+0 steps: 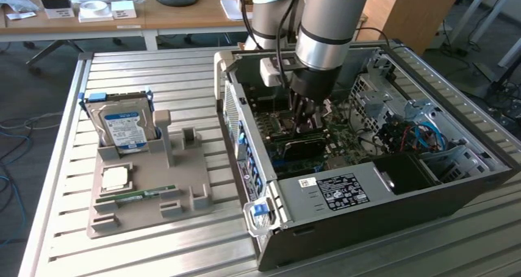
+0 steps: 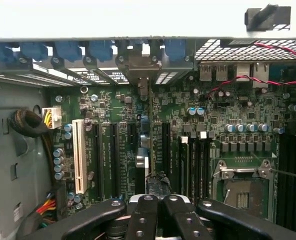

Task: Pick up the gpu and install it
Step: 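Press down on the gpu until it lock into place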

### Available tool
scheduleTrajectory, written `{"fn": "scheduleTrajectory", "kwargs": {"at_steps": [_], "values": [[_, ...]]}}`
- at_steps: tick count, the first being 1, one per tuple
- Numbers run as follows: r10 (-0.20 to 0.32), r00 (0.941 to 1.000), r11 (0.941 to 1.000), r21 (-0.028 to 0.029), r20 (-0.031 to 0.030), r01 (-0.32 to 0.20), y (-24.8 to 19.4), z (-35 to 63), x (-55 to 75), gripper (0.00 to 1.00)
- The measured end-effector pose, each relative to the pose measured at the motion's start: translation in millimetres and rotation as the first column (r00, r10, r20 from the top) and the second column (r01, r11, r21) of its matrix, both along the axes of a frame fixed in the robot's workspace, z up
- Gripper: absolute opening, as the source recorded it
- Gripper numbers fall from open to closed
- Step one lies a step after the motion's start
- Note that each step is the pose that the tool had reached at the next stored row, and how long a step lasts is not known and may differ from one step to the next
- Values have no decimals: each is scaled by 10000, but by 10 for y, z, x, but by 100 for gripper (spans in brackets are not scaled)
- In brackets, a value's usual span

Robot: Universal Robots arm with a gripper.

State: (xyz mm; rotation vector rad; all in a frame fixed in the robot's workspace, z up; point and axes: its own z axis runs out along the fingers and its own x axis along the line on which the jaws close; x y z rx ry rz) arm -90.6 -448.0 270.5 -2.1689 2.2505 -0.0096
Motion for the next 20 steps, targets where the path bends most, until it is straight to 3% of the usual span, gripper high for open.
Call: {"fn": "scheduleTrajectory", "kwargs": {"at_steps": [20], "values": [[0,10000,10000,-1,-1,0,0,-35,0,11]]}}
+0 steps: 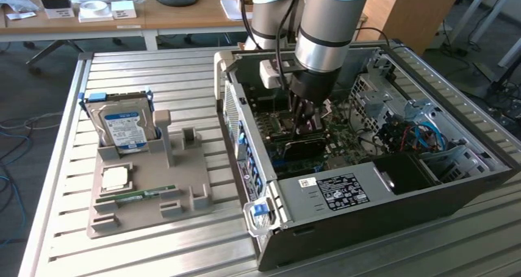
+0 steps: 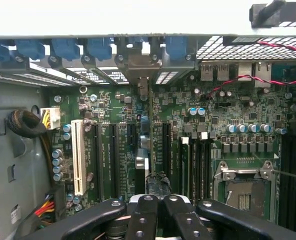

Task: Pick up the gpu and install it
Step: 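Press down on the gpu until it lock into place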

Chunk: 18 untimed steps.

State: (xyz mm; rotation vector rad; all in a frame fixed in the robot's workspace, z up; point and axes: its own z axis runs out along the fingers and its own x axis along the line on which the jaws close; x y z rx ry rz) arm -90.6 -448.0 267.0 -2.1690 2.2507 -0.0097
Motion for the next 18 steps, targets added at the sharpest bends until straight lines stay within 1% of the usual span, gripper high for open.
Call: {"fn": "scheduleTrajectory", "kwargs": {"at_steps": [14,18], "values": [[-1,10000,10000,0,-4,1,0,-8,25,11],[-1,10000,10000,3,-3,1,-16,-18,26,11]]}}
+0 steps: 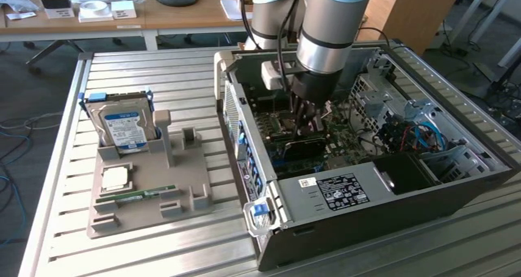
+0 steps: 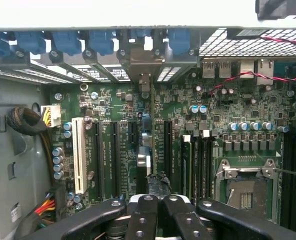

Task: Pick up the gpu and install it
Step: 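Press down on the gpu until it lock into place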

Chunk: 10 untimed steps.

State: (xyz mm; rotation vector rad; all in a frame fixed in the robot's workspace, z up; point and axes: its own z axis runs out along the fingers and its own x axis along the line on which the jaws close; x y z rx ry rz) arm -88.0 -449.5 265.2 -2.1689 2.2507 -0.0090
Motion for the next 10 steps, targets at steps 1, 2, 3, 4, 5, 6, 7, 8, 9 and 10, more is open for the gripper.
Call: {"fn": "scheduleTrajectory", "kwargs": {"at_steps": [1,2,3,4,5,6,7,8,9,10], "values": [[-1,10000,10000,-1,0,1,0,-8,0,11],[-1,10000,10000,-2,-1,1,-1,-19,0,11],[-1,10000,10000,-3,-1,1,-1,-28,0,11],[0,10000,10000,-4,-2,0,-1,-29,0,11],[0,10000,10000,-5,-2,0,-1,-29,0,11],[0,10000,10000,-6,-2,0,-1,-29,0,11],[0,10000,10000,-5,-2,0,-1,-30,0,11],[0,10000,10000,-4,-2,0,-1,-33,0,11],[0,10000,10000,-7,-2,0,-1,-36,0,11],[0,10000,10000,-8,-4,0,-2,-38,0,11]]}}
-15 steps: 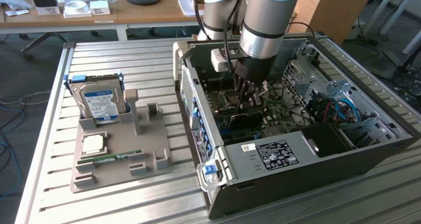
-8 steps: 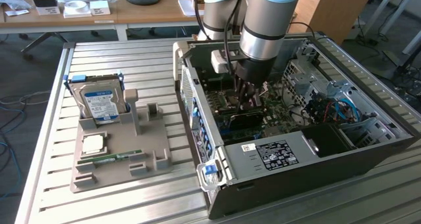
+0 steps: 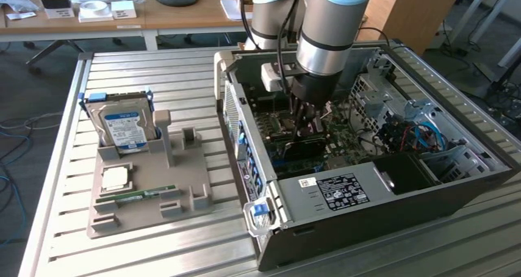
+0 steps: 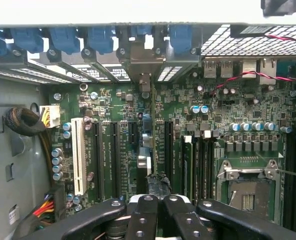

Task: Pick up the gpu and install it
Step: 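Press down on the gpu until it lock into place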

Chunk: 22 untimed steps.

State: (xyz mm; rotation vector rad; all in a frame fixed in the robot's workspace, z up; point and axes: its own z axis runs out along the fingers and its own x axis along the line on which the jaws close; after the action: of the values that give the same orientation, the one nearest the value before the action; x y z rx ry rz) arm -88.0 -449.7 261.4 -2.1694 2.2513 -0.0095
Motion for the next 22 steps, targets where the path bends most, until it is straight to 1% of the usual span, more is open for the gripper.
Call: {"fn": "scheduleTrajectory", "kwargs": {"at_steps": [16,22], "values": [[0,10000,10000,4,2,0,-10,-14,-10,11],[-1,10000,10000,6,3,1,-21,-15,-14,11]]}}
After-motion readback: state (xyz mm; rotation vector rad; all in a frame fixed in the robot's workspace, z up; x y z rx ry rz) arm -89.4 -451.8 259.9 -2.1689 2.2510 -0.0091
